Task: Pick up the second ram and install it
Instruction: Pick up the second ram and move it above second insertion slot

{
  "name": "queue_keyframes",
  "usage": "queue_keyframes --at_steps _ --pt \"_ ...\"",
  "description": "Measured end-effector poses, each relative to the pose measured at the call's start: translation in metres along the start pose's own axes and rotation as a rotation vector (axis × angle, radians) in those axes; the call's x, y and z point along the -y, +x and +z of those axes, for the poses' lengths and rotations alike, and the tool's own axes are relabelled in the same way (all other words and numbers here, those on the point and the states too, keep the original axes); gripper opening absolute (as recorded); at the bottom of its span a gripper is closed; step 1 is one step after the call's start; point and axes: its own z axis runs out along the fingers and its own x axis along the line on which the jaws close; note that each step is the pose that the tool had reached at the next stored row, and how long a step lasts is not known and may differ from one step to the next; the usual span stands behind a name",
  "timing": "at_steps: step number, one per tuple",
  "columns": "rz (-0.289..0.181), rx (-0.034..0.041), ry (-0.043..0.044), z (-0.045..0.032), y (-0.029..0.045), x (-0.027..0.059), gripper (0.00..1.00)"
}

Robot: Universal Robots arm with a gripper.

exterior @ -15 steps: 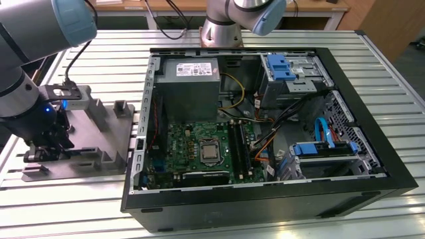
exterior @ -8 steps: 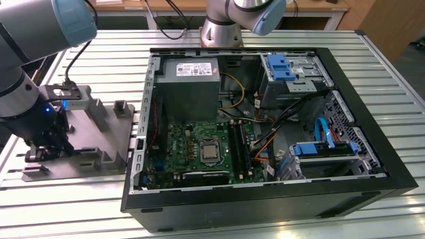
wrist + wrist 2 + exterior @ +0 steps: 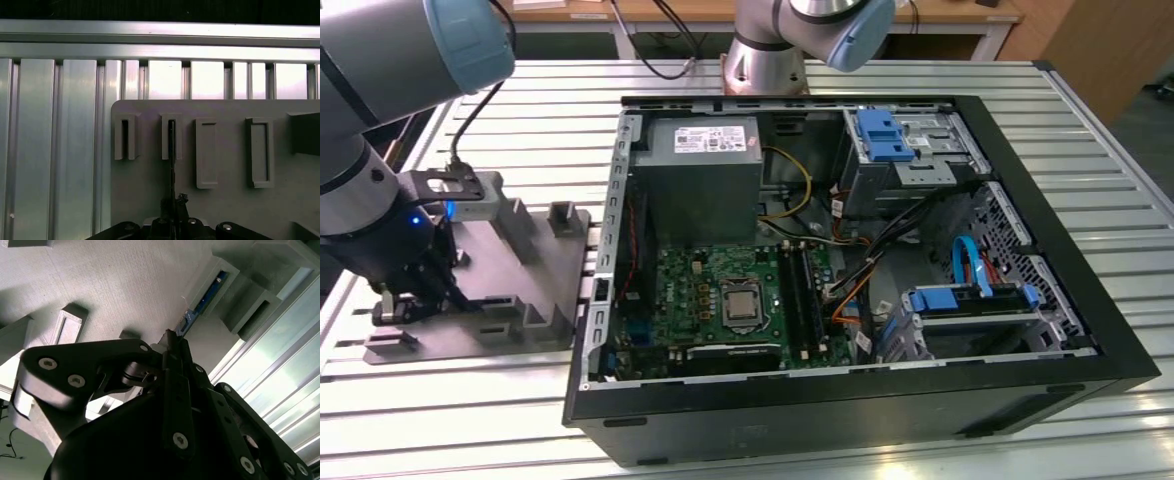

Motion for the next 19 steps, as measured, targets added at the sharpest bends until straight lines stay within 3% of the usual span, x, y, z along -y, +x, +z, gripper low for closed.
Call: queue_keyframes --at_steps 11,19 --pt "0.000 0.0000 0.0001 -0.0003 0.0000 0.0000 0.14" --pt "0.000 0.0004 0.0000 -0.0087 -0.0002 -0.0002 0.14"
